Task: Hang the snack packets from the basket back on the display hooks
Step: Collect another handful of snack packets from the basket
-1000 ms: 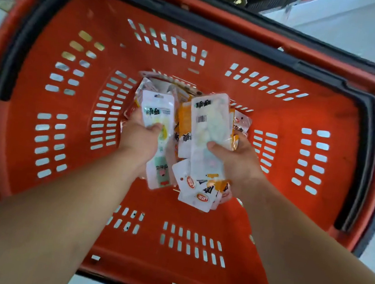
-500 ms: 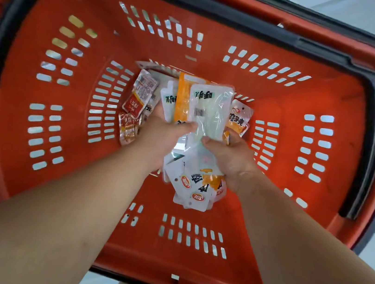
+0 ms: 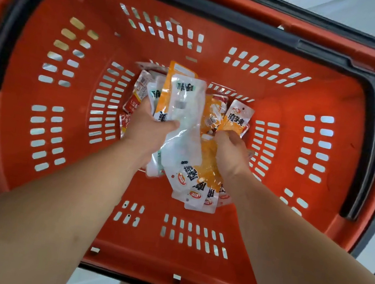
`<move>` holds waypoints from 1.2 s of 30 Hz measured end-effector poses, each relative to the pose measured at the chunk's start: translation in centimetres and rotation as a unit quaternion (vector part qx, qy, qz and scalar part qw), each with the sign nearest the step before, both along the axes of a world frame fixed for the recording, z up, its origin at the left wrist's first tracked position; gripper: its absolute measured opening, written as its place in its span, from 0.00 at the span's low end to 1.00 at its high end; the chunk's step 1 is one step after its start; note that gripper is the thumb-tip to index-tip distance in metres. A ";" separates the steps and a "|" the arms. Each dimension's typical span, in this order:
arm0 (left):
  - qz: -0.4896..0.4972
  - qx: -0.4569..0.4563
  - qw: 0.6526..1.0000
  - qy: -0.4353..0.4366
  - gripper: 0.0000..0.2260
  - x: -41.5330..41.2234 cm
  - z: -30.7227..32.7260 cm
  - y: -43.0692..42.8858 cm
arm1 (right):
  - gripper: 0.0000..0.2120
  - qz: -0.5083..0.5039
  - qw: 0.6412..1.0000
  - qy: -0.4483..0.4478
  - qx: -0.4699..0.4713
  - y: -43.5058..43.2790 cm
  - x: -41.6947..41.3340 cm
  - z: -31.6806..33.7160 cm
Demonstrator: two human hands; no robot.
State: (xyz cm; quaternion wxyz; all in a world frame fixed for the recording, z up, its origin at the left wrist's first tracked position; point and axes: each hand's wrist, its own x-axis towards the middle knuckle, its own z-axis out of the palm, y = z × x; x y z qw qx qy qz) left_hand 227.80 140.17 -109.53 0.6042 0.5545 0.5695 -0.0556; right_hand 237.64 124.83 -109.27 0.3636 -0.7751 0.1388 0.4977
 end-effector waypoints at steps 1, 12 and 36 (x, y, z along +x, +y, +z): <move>-0.006 0.014 1.000 0.010 0.22 -0.5 0.0 0.6 | 0.15 0.020 1.000 -0.011 -0.021 -0.1 0.1 -0.3; -0.056 0.004 0.997 0.057 0.24 -4.5 -0.1 2.7 | 0.10 0.055 0.992 -0.059 0.093 2.0 2.4 1.2; 0.144 -0.173 0.973 -0.060 0.19 -1.6 2.3 -0.9 | 0.16 -0.026 0.991 -0.100 0.091 3.7 -0.2 1.9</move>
